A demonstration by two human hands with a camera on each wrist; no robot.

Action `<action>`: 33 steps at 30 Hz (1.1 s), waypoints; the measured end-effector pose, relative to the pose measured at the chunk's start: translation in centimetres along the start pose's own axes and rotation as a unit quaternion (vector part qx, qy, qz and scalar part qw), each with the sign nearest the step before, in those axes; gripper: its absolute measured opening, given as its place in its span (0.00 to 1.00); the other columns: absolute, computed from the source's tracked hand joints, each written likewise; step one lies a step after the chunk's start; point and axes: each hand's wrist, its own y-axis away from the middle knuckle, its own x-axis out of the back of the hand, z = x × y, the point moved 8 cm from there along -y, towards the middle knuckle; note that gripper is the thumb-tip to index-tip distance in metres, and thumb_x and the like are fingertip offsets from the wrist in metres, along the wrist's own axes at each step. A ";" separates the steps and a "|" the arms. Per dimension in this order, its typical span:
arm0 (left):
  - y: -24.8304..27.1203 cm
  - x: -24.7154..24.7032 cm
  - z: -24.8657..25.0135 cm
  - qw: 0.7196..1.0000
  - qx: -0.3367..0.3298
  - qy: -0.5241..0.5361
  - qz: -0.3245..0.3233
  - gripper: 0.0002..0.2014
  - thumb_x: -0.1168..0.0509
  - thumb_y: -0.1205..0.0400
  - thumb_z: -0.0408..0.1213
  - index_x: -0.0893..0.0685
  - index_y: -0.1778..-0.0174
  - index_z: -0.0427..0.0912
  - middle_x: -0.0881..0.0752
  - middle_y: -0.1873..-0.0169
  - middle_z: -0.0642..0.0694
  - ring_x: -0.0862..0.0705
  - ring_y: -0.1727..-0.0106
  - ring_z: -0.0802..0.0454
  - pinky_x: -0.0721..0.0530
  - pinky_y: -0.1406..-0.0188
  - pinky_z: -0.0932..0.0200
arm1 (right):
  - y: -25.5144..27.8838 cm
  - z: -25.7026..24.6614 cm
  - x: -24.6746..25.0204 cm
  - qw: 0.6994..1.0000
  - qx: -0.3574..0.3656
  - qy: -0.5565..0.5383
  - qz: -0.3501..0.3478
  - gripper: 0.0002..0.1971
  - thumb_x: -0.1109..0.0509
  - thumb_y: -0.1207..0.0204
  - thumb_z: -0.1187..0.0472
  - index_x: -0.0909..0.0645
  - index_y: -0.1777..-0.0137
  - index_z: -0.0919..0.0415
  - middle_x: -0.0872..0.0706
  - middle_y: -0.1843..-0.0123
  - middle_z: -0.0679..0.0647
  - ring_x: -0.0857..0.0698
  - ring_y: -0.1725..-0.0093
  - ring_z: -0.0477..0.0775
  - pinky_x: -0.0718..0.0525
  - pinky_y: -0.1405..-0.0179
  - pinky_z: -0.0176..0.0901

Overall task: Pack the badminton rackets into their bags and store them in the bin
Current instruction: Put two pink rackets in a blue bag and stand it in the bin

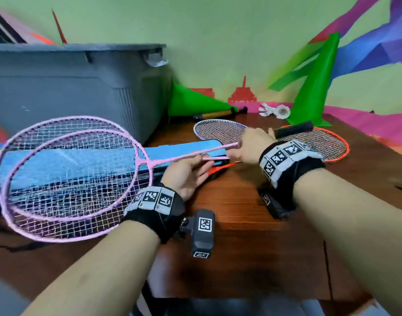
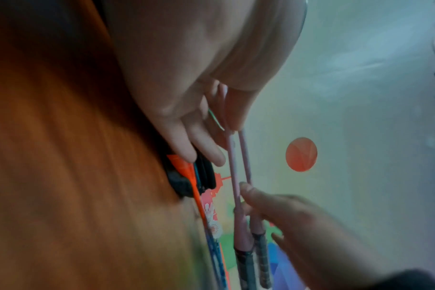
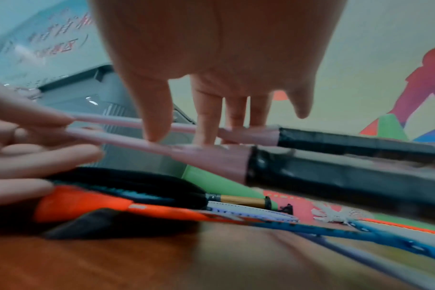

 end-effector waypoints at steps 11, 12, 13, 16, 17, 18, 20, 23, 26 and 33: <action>0.1 0.2 -0.8 0.997 -0.032 -0.038 -0.053 0.09 0.41 0.16 0.27 0.20 0.52 0.46 0.08 0.64 0.52 0.09 0.62 0.57 0.13 0.63 0.64 | 3.3 1.2 0.9 0.998 -0.062 0.020 -0.011 0.09 0.31 0.30 0.57 0.20 0.67 0.61 0.25 0.71 0.52 0.18 0.52 0.61 0.27 0.36 0.56; 0.3 0.2 -0.7 0.997 -0.032 -0.036 -0.053 0.09 0.41 0.16 0.27 0.20 0.52 0.45 0.08 0.65 0.52 0.10 0.63 0.58 0.13 0.64 0.65 | 3.8 1.1 1.0 0.998 -0.064 0.017 -0.016 0.10 0.32 0.30 0.57 0.22 0.69 0.61 0.25 0.72 0.52 0.20 0.55 0.60 0.28 0.38 0.55; 0.4 0.2 -0.6 0.997 -0.034 -0.033 -0.053 0.09 0.41 0.16 0.26 0.20 0.52 0.45 0.09 0.65 0.52 0.10 0.63 0.58 0.13 0.64 0.65 | 4.2 0.9 1.1 0.997 -0.068 0.011 -0.017 0.12 0.32 0.29 0.57 0.23 0.71 0.61 0.24 0.72 0.52 0.21 0.57 0.59 0.28 0.39 0.55; 0.8 0.4 -0.5 0.998 -0.036 -0.006 -0.053 0.10 0.41 0.18 0.23 0.20 0.49 0.41 0.09 0.65 0.49 0.10 0.64 0.56 0.12 0.64 0.65 | 5.2 0.2 0.9 0.998 -0.068 -0.006 -0.001 0.08 0.32 0.29 0.56 0.20 0.66 0.60 0.23 0.70 0.52 0.20 0.55 0.59 0.29 0.44 0.51; 1.0 0.5 -0.5 0.998 -0.037 0.006 -0.054 0.10 0.41 0.18 0.21 0.21 0.49 0.40 0.09 0.64 0.47 0.10 0.63 0.55 0.12 0.64 0.65 | 5.5 0.0 0.5 0.997 -0.071 -0.012 0.010 0.07 0.33 0.29 0.56 0.18 0.61 0.59 0.21 0.67 0.53 0.19 0.52 0.59 0.28 0.45 0.49; 1.2 0.6 -0.5 0.998 -0.037 0.019 -0.056 0.11 0.41 0.19 0.20 0.22 0.49 0.39 0.09 0.64 0.45 0.09 0.63 0.54 0.12 0.63 0.64 | 5.9 -0.1 0.1 0.997 -0.075 -0.021 0.024 0.08 0.34 0.28 0.56 0.16 0.56 0.58 0.18 0.62 0.55 0.17 0.49 0.60 0.26 0.46 0.48; 1.8 0.6 -0.3 0.996 -0.034 0.049 -0.060 0.11 0.42 0.19 0.18 0.23 0.48 0.37 0.10 0.61 0.41 0.09 0.65 0.52 0.11 0.63 0.63 | 6.5 -0.3 -0.8 0.994 -0.082 -0.048 0.055 0.13 0.36 0.25 0.55 0.15 0.48 0.59 0.15 0.49 0.61 0.19 0.42 0.62 0.22 0.45 0.47; 2.3 0.6 -0.1 0.993 -0.034 0.088 -0.064 0.09 0.44 0.18 0.19 0.23 0.48 0.35 0.12 0.59 0.38 0.09 0.66 0.49 0.10 0.60 0.61 | 7.5 -1.4 -0.9 0.988 -0.056 -0.072 0.120 0.15 0.40 0.22 0.56 0.15 0.45 0.60 0.16 0.44 0.61 0.22 0.39 0.61 0.22 0.41 0.48; 2.3 0.6 -0.1 0.994 -0.026 0.082 -0.063 0.09 0.45 0.17 0.20 0.23 0.56 0.36 0.09 0.67 0.42 0.09 0.66 0.50 0.11 0.62 0.61 | 8.4 -2.4 -0.9 0.986 -0.025 -0.082 0.146 0.14 0.41 0.21 0.58 0.17 0.43 0.61 0.16 0.42 0.57 0.25 0.37 0.62 0.24 0.38 0.51; 2.2 0.7 -0.3 0.996 -0.027 0.059 -0.062 0.08 0.42 0.17 0.22 0.22 0.57 0.37 0.09 0.68 0.45 0.10 0.64 0.56 0.12 0.64 0.67 | 9.1 -3.0 -2.6 0.985 -0.020 -0.095 0.145 0.23 0.44 0.18 0.45 0.32 0.25 0.51 0.23 0.30 0.51 0.29 0.27 0.57 0.48 0.22 0.64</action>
